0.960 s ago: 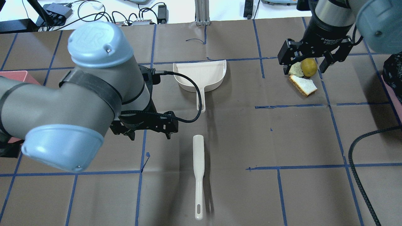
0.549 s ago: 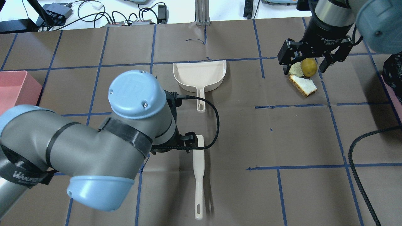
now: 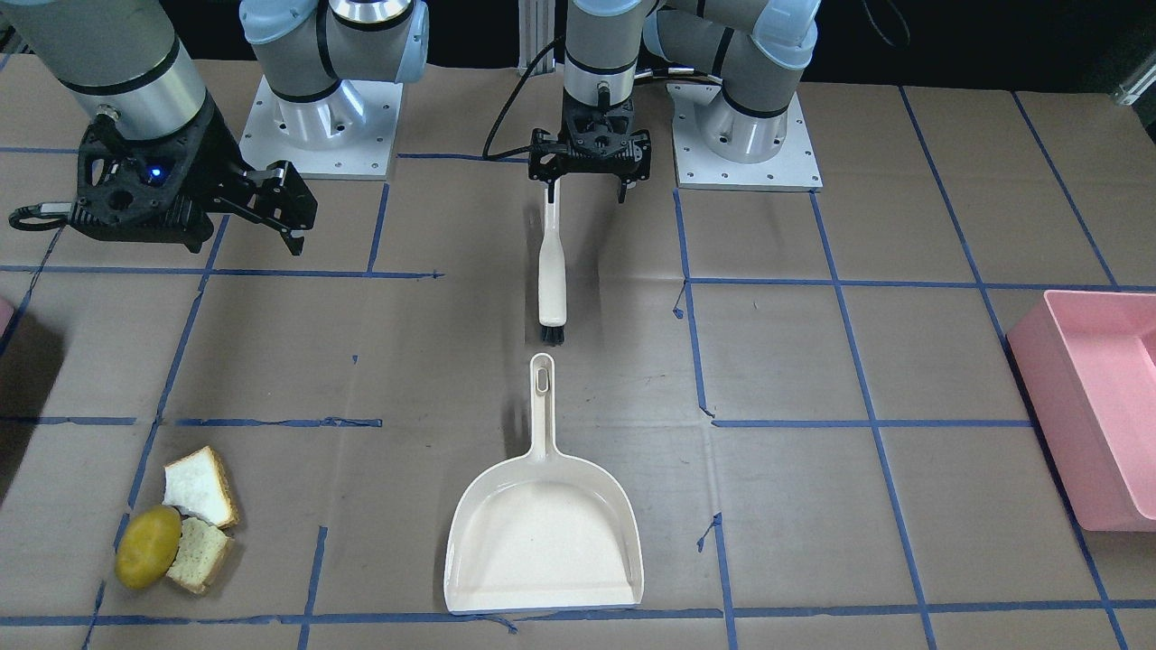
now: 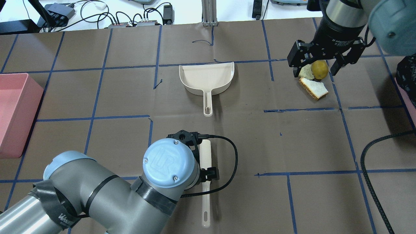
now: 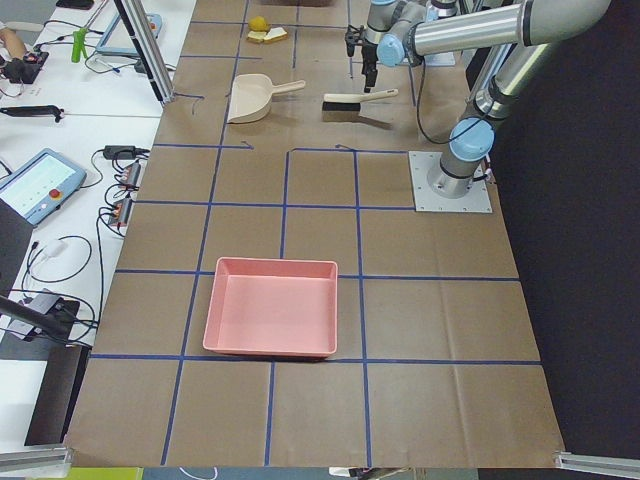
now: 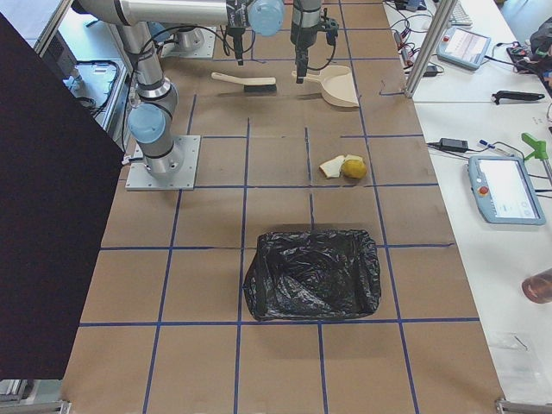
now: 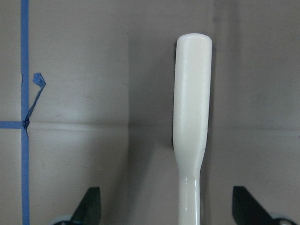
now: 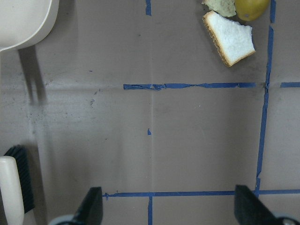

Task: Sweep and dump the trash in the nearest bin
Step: 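Lower the left gripper onto the brush handle and close it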

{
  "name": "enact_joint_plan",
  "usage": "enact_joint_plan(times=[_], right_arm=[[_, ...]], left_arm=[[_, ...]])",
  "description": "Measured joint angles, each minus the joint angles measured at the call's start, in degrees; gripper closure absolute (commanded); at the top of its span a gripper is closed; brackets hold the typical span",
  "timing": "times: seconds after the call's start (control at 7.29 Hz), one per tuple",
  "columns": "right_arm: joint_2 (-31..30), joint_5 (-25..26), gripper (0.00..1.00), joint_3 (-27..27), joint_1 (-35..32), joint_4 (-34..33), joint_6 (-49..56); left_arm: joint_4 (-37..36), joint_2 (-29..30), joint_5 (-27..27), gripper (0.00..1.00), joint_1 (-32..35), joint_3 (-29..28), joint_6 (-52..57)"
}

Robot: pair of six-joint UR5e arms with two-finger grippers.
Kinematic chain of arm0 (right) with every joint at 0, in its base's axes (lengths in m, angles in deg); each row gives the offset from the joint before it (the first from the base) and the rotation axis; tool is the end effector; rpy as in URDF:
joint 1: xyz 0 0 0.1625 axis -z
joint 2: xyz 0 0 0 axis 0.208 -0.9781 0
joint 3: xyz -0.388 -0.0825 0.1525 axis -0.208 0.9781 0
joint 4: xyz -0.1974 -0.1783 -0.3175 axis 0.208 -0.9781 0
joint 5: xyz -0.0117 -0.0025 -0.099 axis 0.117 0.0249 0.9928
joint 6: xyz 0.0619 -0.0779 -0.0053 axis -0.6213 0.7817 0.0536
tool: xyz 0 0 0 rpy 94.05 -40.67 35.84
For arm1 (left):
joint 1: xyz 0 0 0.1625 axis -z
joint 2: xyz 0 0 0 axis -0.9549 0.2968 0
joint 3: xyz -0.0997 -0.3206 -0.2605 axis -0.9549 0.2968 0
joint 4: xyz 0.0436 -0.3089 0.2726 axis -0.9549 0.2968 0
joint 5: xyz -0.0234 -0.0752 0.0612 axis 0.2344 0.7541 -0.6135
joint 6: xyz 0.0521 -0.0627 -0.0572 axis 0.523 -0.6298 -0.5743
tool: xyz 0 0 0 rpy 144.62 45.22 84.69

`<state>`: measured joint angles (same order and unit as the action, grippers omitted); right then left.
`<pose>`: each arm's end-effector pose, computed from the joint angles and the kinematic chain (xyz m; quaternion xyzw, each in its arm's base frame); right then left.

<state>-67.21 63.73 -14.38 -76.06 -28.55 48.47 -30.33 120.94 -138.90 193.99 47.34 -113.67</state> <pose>0.1157 -0.5059 0.4763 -0.0030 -0.9999 -0.0154 0.0028 -0.3116 -0.2641 0.2828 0.0355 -0.9985 0.0414 0.0038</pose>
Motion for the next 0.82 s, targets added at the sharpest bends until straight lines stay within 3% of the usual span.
enact_joint_plan(times=[0.82], right_arm=[[0.00,0.03,0.00,0.00,0.00,0.00,0.00]], left_arm=[[-18.88,5.49,-2.68,0.00,7.14,7.21,-5.05]])
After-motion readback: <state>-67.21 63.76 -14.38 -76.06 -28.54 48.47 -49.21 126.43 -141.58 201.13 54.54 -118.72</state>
